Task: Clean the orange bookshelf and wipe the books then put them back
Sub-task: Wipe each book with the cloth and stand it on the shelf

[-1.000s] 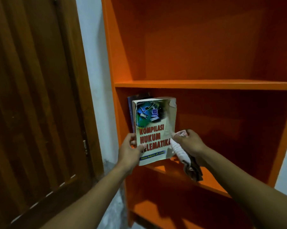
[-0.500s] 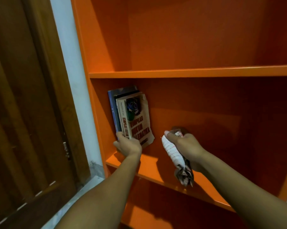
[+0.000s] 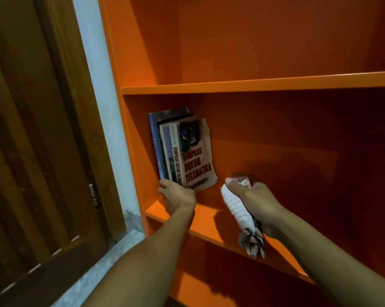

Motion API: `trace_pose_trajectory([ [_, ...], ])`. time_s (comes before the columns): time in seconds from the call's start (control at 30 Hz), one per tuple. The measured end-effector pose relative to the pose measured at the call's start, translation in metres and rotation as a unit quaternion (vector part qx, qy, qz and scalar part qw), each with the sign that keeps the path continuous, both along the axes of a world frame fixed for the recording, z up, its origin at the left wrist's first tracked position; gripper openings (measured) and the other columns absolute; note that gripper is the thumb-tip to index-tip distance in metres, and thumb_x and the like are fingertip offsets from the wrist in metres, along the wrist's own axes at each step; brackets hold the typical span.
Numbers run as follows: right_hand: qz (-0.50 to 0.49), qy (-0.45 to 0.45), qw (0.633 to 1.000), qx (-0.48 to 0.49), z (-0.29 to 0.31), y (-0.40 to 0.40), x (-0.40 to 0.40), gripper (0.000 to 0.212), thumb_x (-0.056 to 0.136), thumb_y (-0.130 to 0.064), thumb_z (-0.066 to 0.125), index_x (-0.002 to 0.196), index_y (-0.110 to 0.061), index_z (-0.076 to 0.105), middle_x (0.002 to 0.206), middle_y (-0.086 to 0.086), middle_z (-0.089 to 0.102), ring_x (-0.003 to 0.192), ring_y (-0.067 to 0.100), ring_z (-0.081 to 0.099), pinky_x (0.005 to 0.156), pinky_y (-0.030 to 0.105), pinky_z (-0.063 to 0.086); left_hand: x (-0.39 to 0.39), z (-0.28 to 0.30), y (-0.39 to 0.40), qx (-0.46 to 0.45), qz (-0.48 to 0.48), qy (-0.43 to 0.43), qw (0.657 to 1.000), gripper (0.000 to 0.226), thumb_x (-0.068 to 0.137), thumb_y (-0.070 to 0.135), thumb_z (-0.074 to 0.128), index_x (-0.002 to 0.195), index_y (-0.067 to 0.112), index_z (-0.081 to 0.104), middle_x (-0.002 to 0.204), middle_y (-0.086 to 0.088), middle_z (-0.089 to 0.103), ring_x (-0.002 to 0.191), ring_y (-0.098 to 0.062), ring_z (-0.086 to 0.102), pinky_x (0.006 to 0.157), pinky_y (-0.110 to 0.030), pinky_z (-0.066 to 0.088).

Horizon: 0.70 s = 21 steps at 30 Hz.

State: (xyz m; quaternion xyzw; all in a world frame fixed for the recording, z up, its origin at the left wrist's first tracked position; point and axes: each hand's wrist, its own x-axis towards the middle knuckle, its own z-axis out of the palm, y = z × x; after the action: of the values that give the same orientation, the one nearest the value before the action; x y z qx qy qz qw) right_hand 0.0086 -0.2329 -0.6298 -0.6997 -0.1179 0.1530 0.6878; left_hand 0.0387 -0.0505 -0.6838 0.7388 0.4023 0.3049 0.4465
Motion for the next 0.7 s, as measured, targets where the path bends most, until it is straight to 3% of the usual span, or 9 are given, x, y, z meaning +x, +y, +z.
trace_pose_trajectory([
  [0.1,0.001,-0.001,1.000,0.011,0.002,-0.001,-0.003,0.026,0.095,-0.026,0.064,0.102,-0.001,0.069,0.095,0.021,0.074,0.067,0.023,0.072,0.051,0.027,0.056,0.002,-0.002,0.002,-0.004,0.006,-0.003,1.000,0.059,0.084,0.008,0.072,0.129,0.004,0.033,0.132,-0.021,0.042,0.107,-0.040,0.056,0.070,-0.038,0.041],
  [0.2,0.012,0.001,1.000,0.029,0.002,-0.003,-0.013,0.018,0.095,-0.024,0.064,0.105,-0.008,0.065,0.095,0.015,0.073,0.068,0.019,0.072,0.052,0.026,0.056,-0.011,-0.011,0.008,0.035,-0.027,-0.032,0.999,0.044,0.087,0.015,0.070,0.117,0.007,0.039,0.122,-0.017,0.047,0.096,-0.034,0.055,0.071,-0.037,0.042],
  [0.33,0.020,0.008,0.999,0.037,-0.002,-0.001,-0.035,0.020,0.094,-0.022,0.066,0.111,-0.011,0.064,0.102,0.015,0.072,0.079,0.023,0.071,0.057,0.027,0.057,-0.049,-0.021,0.022,0.112,-0.113,-0.107,0.982,0.026,0.092,0.025,0.068,0.103,0.018,0.045,0.104,-0.006,0.058,0.090,-0.022,0.058,0.064,-0.025,0.040],
  [0.43,0.032,0.017,0.999,0.023,-0.012,0.001,-0.058,0.022,0.094,-0.024,0.066,0.111,-0.011,0.066,0.104,0.014,0.072,0.081,0.022,0.071,0.058,0.027,0.057,-0.087,-0.028,0.029,0.137,-0.159,-0.146,0.967,0.016,0.094,0.025,0.065,0.103,0.023,0.052,0.097,0.002,0.061,0.090,-0.015,0.060,0.072,-0.026,0.049],
  [0.57,0.029,0.076,0.996,0.019,-0.038,0.001,-0.092,0.022,0.095,-0.019,0.064,0.110,-0.003,0.066,0.095,0.015,0.072,0.067,0.020,0.067,0.050,0.023,0.051,-0.147,-0.050,0.032,0.136,-0.165,-0.162,0.963,0.010,0.097,0.021,0.062,0.106,0.019,0.057,0.093,0.007,0.063,0.088,-0.005,0.060,0.072,-0.014,0.045],
  [0.7,0.014,0.208,0.977,0.045,-0.080,-0.006,-0.125,0.018,0.098,-0.019,0.060,0.103,-0.002,0.063,0.065,0.007,0.064,0.043,0.011,0.060,0.040,0.018,0.045,-0.207,-0.118,0.037,0.073,-0.170,-0.068,0.980,0.015,0.097,0.024,0.061,0.110,0.017,0.057,0.100,0.001,0.063,0.093,-0.016,0.061,0.079,-0.028,0.049],
])
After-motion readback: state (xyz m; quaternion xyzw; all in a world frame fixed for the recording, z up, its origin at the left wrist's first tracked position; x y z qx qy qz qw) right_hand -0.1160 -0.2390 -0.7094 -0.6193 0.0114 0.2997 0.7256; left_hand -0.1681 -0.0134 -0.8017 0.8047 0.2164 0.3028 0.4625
